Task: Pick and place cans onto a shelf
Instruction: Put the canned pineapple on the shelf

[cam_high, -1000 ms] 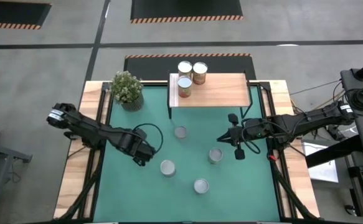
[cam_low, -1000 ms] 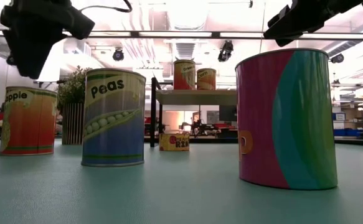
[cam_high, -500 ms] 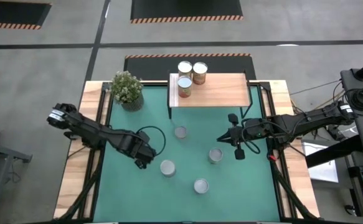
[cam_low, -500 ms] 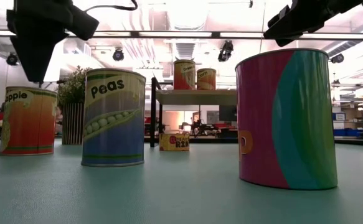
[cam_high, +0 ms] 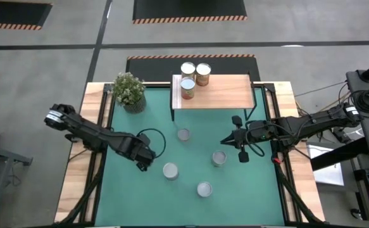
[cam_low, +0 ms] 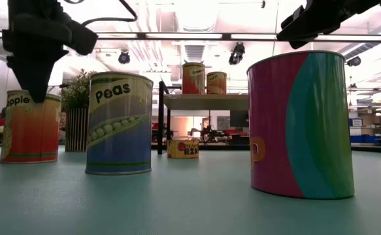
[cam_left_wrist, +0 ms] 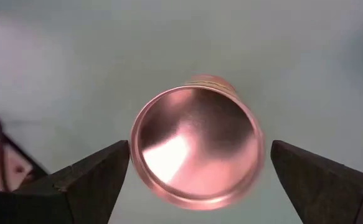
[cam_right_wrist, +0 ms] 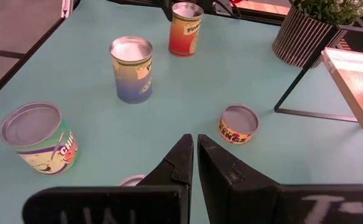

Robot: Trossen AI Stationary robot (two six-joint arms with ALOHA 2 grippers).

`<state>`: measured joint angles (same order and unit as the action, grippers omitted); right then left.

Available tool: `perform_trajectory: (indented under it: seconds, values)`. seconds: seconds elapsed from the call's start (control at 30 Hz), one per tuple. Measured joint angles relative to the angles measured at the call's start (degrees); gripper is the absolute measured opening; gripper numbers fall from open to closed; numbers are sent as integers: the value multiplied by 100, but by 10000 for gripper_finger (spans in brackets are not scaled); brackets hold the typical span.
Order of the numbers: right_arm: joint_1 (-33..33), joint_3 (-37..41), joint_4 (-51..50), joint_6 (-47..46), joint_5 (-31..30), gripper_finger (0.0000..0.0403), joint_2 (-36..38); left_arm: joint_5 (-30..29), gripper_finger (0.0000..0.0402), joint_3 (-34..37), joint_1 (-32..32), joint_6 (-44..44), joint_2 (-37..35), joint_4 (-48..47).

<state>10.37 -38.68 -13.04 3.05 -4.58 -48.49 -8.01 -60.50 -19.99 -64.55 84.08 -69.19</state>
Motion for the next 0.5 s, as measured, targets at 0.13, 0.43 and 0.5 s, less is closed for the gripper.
perform_trajectory:
  seconds: [0.13, 0.43, 0.5]
  values:
    - [0, 0, 0, -2, 0, 12, 2, 0, 367, 289, 0, -55, -83, 156]
    - [0, 2, -1, -2, 0, 12, 2, 1, 300, 269, 0, -24, -64, 91]
    - [0, 2, -2, -4, 0, 12, 2, 5, 293, 72, 0, 31, -66, -60]
